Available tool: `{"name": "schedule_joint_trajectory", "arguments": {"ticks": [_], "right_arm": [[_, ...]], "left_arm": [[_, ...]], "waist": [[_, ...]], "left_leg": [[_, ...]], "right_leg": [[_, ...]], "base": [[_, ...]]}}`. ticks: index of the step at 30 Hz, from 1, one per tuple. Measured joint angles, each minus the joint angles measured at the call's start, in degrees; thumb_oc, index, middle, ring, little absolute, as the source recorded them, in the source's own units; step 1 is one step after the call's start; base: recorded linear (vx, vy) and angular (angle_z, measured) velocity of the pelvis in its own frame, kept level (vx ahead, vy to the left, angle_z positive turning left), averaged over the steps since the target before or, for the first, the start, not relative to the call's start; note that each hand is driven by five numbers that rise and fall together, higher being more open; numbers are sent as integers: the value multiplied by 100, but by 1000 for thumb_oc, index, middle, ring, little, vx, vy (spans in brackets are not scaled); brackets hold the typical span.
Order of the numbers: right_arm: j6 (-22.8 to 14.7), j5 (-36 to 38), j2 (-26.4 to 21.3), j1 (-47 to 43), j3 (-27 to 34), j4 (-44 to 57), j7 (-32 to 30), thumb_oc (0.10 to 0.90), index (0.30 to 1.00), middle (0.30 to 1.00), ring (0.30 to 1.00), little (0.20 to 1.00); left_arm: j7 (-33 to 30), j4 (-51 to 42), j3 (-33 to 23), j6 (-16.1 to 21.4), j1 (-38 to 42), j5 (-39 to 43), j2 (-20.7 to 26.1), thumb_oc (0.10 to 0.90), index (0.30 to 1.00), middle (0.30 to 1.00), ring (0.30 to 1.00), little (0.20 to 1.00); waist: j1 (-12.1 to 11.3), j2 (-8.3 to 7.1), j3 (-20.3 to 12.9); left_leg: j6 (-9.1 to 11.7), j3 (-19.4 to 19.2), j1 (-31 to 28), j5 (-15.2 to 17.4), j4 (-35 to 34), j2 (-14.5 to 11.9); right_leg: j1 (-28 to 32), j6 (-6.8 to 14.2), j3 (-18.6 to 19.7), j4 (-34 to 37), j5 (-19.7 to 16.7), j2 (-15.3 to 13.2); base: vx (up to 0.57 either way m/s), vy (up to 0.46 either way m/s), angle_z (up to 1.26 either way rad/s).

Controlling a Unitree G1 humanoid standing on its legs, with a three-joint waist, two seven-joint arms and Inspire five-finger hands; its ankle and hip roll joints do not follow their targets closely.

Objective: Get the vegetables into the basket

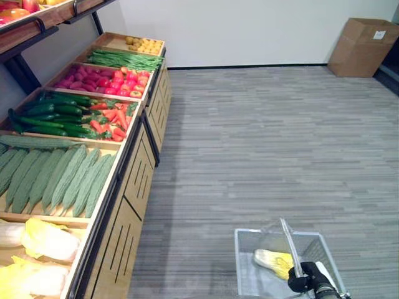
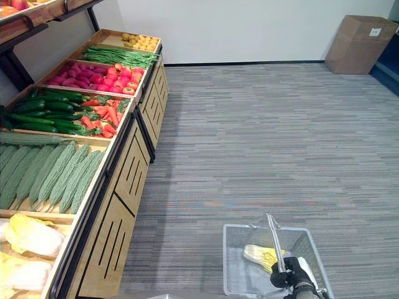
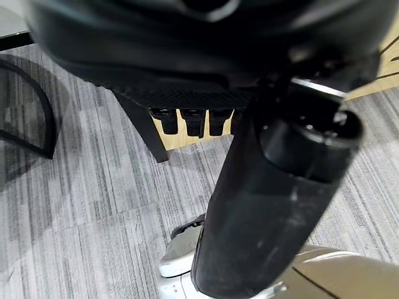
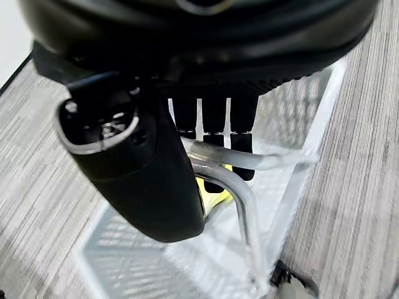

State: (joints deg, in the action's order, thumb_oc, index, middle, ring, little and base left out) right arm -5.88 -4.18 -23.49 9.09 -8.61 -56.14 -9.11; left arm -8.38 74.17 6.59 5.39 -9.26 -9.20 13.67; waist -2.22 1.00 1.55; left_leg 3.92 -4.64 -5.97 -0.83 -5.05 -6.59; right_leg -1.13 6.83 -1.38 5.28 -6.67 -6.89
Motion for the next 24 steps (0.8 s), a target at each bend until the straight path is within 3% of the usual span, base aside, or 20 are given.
{"name": "schedule_joint_trajectory", "arguments": {"ticks": [11, 16, 18, 21, 23, 24], "right_arm": [[-63, 6, 262, -420, -98, -687, 34, 400, 300, 300, 300, 300], [-65, 24, 256, -508, -96, -638, -12, 400, 300, 300, 300, 300], [-71, 24, 253, -602, -98, -633, -5, 400, 300, 300, 300, 300], [-74, 25, 243, -798, -101, -625, -7, 400, 300, 300, 300, 300], [-74, 18, 222, -863, -105, -573, -5, 400, 300, 300, 300, 300], [-73, 19, 168, -844, -182, -539, -19, 400, 300, 300, 300, 300]], "left_arm": [[-58, -159, 225, -1, 244, 29, -17, 900, 1000, 1000, 1000, 1000], [-159, -189, 249, -7, 460, 32, -20, 900, 1000, 1000, 1000, 1000], [-185, -182, 237, -13, 523, 34, -17, 900, 1000, 1000, 1000, 1000], [-241, 7, 235, -22, 639, 41, -12, 900, 1000, 1000, 1000, 1000], [-272, 116, 239, -39, 800, 136, -26, 900, 1000, 1000, 1000, 1000], [-266, 105, 245, -45, 868, 140, -46, 900, 1000, 1000, 1000, 1000]], "waist": [[-2, 54, 36], [34, 144, 358], [16, 185, 523], [-47, 99, 724], [-179, -135, 907], [-174, -215, 958]], "left_leg": [[0, 80, 37, 0, 1, -43], [45, 239, 169, -30, 133, -200], [113, 299, 313, -39, 408, -357], [118, 454, 596, -59, 1152, -386], [410, 993, 1189, -371, 2252, -241], [547, 1289, 1414, -304, 2461, -75]], "right_leg": [[1, 17, -77, 1, -4, 27], [3, -46, -238, -43, 25, 165], [-176, -220, -336, -432, 233, 304], [-241, -409, -326, -722, 471, 374], [-161, -526, -337, -665, 518, 267], [-97, -657, -340, -580, 456, 207]], "base": [[2, -44, 3], [-5, -136, 12], [5, -194, 12], [42, -127, -3], [115, -63, -1], [124, -8, 8]]}}
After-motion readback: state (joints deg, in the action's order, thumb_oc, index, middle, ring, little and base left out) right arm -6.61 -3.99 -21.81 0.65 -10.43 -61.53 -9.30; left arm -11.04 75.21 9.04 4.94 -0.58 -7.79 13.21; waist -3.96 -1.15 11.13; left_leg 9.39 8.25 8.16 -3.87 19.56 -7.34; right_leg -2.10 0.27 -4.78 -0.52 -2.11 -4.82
